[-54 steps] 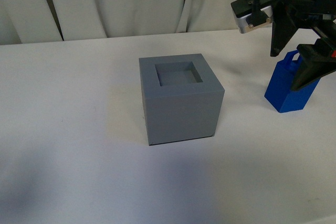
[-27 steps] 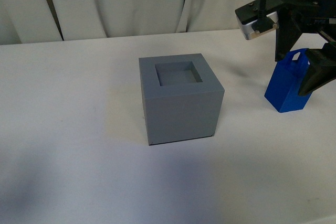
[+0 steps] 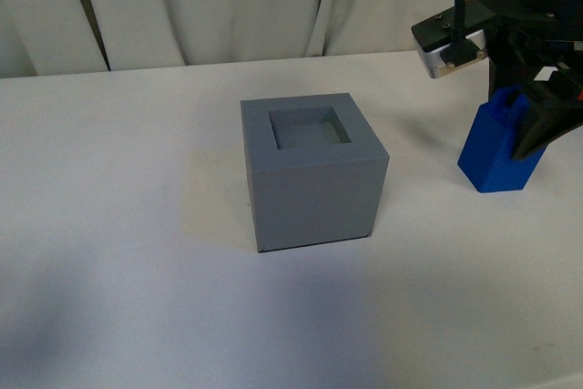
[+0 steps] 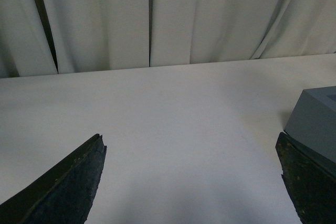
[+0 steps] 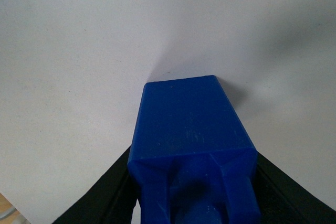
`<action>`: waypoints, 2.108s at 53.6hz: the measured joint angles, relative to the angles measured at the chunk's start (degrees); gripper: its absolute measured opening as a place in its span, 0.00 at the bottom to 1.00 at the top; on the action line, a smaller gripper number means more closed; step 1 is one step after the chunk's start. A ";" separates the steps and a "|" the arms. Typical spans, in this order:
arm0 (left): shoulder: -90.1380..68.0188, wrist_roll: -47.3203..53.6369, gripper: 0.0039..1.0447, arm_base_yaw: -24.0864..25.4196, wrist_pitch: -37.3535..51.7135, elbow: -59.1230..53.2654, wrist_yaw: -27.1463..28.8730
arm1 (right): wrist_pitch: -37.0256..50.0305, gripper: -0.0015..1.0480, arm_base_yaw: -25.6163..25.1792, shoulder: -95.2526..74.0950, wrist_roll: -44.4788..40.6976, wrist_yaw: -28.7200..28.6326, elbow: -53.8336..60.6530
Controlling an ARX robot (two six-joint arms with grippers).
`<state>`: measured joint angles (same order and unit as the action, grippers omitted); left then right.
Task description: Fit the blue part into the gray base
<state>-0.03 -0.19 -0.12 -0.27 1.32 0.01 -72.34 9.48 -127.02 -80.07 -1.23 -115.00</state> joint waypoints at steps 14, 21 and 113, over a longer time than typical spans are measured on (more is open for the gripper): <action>0.00 0.00 0.94 0.00 0.00 0.00 0.00 | -0.68 0.46 0.24 1.49 0.26 -2.36 -0.02; 0.00 0.00 0.94 0.00 0.00 0.00 0.00 | -3.08 0.46 1.38 4.57 1.57 -6.21 -0.44; 0.00 0.00 0.94 0.00 0.00 0.00 0.02 | -6.38 0.46 21.18 8.70 14.43 -10.86 -10.75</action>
<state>-0.03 -0.19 -0.12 -0.27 1.32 0.03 -78.72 30.65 -118.32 -65.65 -12.10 -125.75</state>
